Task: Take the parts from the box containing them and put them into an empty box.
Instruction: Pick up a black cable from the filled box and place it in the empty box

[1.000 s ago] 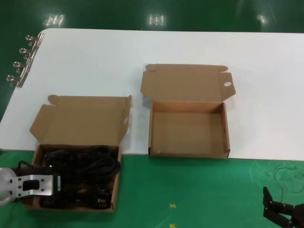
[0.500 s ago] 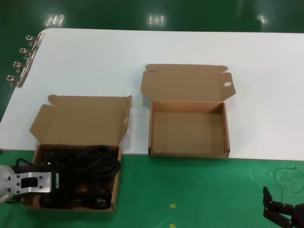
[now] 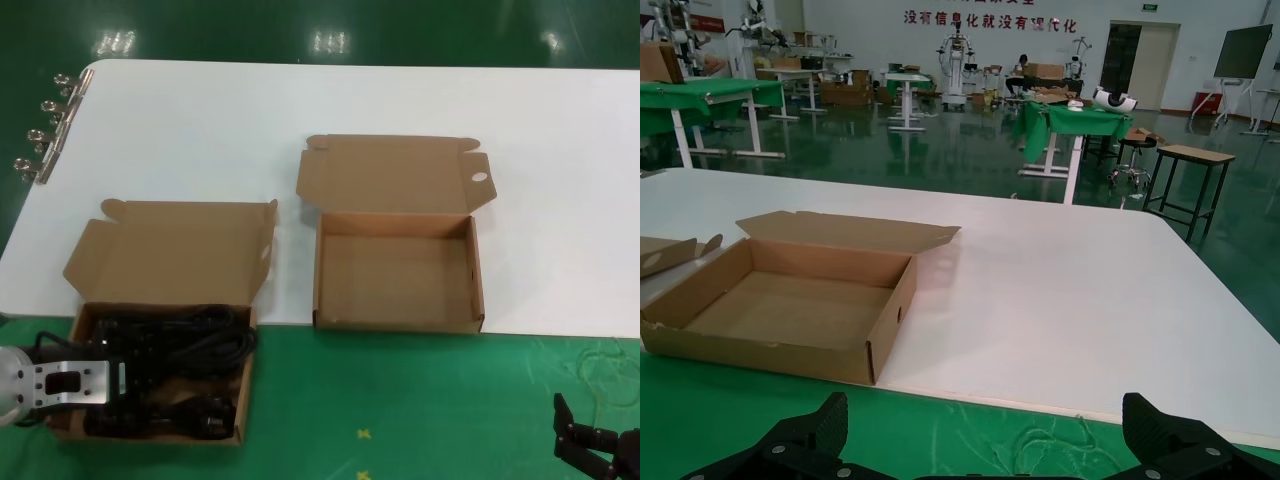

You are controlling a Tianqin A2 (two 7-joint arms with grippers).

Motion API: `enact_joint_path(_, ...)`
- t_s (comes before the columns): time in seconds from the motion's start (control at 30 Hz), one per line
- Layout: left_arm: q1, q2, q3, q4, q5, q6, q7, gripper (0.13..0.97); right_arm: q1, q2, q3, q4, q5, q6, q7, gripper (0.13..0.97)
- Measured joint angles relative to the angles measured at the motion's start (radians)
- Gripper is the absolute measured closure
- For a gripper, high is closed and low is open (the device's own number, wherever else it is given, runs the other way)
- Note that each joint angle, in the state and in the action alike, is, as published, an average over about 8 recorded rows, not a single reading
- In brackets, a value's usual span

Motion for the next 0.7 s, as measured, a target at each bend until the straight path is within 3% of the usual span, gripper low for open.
enact_joint_path(0.27, 0.017, -0.018, 0.001, -0.043, 0.004, 0.006, -0.029, 0.860, 0.000, 0.000, 0.000, 0.000, 0.000, 0.000, 0.000, 0.129)
enact_joint_path(0.7, 0.054, -0.064, -0.008, -0.141, 0.005, 0.017, -0.086, 0.879, 0.000, 0.000, 0.000, 0.000, 0.000, 0.000, 0.000, 0.129)
